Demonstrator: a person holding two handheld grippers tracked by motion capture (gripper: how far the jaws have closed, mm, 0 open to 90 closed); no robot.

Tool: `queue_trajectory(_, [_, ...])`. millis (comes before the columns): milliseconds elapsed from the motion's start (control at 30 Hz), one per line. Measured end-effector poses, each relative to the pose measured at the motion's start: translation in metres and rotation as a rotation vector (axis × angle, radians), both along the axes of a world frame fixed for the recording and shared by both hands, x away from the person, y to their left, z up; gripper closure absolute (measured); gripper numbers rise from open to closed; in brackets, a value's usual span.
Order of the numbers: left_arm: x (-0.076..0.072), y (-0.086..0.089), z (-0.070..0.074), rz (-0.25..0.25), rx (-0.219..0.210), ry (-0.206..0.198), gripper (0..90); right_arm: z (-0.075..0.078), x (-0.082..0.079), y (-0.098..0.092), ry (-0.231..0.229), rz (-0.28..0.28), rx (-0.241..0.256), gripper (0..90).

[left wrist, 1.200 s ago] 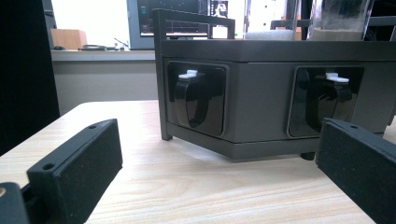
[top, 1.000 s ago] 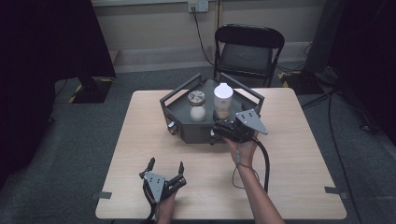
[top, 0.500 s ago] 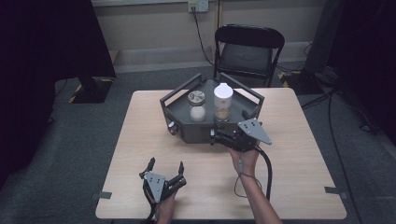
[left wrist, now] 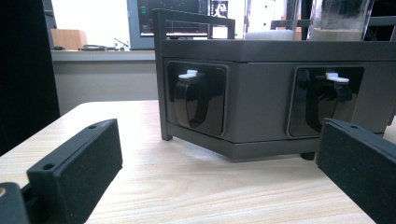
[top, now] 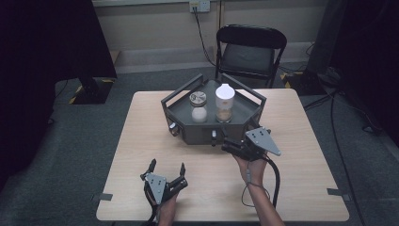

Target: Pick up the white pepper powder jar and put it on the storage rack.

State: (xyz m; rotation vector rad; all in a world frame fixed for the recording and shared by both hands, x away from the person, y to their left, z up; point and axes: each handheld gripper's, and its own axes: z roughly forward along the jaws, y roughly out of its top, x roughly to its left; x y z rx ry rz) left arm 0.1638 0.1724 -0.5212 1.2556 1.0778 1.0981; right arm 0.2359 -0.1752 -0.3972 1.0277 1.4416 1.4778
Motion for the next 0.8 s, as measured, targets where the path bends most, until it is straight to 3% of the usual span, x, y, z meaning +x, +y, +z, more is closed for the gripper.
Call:
queue_trajectory(433, [0.0, 0.0, 0.0, 0.0, -0.001, -0.002, 0.0, -0.017, -0.023, -0.008, 0.005, -0.009, 0.003, 0.0])
queue_trajectory(533, [0.0, 0.0, 0.0, 0.0, -0.001, -0.002, 0.0, -0.022, -0.029, -0.008, -0.019, -0.006, -0.02, 0.0])
queue_trajectory(800, [0.0, 0.0, 0.0, 0.0, 0.0, -0.001, 0.0, -0.036, -0.043, -0.012, -0.015, -0.022, -0.038, 0.0])
